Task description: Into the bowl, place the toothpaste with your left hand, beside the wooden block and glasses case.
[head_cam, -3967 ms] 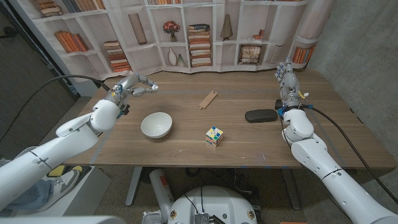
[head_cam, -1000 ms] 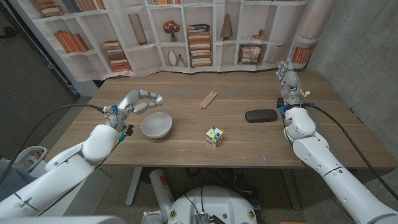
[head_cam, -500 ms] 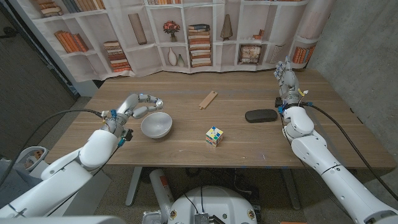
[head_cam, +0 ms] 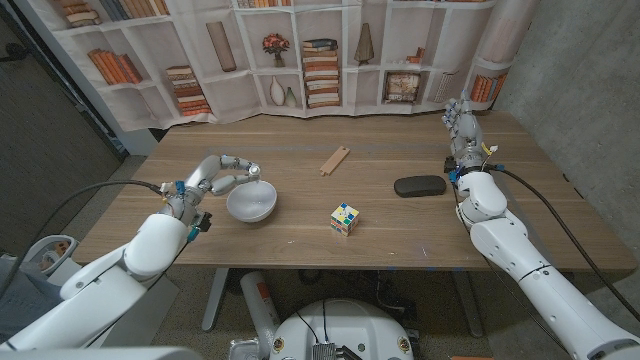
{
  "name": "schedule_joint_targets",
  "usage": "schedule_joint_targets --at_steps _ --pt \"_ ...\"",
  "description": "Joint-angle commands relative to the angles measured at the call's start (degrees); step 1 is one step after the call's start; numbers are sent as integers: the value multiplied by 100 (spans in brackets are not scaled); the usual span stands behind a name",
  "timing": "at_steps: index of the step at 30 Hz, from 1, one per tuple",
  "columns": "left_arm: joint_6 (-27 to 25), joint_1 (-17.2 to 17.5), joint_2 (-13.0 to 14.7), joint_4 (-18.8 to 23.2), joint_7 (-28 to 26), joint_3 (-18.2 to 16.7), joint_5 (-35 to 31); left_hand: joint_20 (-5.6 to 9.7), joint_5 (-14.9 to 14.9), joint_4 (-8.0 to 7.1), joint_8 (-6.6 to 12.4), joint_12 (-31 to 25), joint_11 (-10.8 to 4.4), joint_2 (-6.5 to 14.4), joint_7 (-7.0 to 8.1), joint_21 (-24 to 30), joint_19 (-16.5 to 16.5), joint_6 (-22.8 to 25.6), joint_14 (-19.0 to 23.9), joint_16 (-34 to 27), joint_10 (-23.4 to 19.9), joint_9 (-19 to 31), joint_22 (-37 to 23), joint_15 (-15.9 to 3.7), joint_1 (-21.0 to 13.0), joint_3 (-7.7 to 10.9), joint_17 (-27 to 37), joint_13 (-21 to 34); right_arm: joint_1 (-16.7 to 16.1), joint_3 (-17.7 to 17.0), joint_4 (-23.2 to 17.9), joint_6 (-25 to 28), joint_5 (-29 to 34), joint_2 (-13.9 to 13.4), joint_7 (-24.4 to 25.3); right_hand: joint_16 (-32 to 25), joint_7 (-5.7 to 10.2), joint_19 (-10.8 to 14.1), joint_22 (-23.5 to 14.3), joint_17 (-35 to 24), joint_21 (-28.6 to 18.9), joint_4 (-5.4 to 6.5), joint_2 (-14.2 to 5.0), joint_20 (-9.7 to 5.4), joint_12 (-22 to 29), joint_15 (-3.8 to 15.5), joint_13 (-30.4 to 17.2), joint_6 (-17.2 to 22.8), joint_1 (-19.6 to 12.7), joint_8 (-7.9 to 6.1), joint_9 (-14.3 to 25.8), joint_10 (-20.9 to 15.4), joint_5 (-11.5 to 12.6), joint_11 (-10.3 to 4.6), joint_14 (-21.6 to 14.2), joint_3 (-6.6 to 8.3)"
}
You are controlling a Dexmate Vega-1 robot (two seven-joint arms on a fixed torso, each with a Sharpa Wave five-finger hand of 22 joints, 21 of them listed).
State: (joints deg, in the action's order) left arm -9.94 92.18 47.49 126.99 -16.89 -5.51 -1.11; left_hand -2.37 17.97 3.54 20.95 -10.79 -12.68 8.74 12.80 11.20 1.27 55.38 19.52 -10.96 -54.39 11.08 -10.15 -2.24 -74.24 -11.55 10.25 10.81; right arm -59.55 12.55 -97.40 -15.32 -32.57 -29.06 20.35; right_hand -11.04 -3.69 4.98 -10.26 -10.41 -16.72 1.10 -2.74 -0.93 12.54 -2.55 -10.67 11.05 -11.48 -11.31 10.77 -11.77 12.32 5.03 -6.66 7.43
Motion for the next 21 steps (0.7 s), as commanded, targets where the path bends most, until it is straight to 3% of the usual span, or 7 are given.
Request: schedule_joint_targets --at_steps 1,9,21 --pt "-239 192 -119 153 123 -152 -95 -57 -6 -11 22 2 4 11 -11 28 -5 35 64 -9 -29 21 -15 -778 -58 23 11 6 6 -34 -27 53 -50 -62 -42 20 -2 42 -19 -9 20 -7 28 1 6 -2 -19 61 -34 -1 12 -60 22 8 -61 -7" --pt "19 218 -302 9 72 -144 -61 -59 -18 -17 13 4 4 12 -14 28 -5 33 63 -7 -27 20 -15 -769 -59 29 12 6 77 -5 33 24 -45 -36 -75 18 -5 58 -20 -9 29 -10 27 -11 8 9 -19 61 -34 0 12 -68 23 5 -68 -10" --pt "146 156 -312 -176 207 -115 35 -57 -38 -28 0 5 4 12 -15 27 -2 37 63 -7 -26 18 -16 -756 -58 37 12 6 125 40 43 23 7 0 -28 16 -1 66 -20 -8 50 -15 22 -14 10 6 -19 57 -35 2 12 -76 23 -3 -77 -14"
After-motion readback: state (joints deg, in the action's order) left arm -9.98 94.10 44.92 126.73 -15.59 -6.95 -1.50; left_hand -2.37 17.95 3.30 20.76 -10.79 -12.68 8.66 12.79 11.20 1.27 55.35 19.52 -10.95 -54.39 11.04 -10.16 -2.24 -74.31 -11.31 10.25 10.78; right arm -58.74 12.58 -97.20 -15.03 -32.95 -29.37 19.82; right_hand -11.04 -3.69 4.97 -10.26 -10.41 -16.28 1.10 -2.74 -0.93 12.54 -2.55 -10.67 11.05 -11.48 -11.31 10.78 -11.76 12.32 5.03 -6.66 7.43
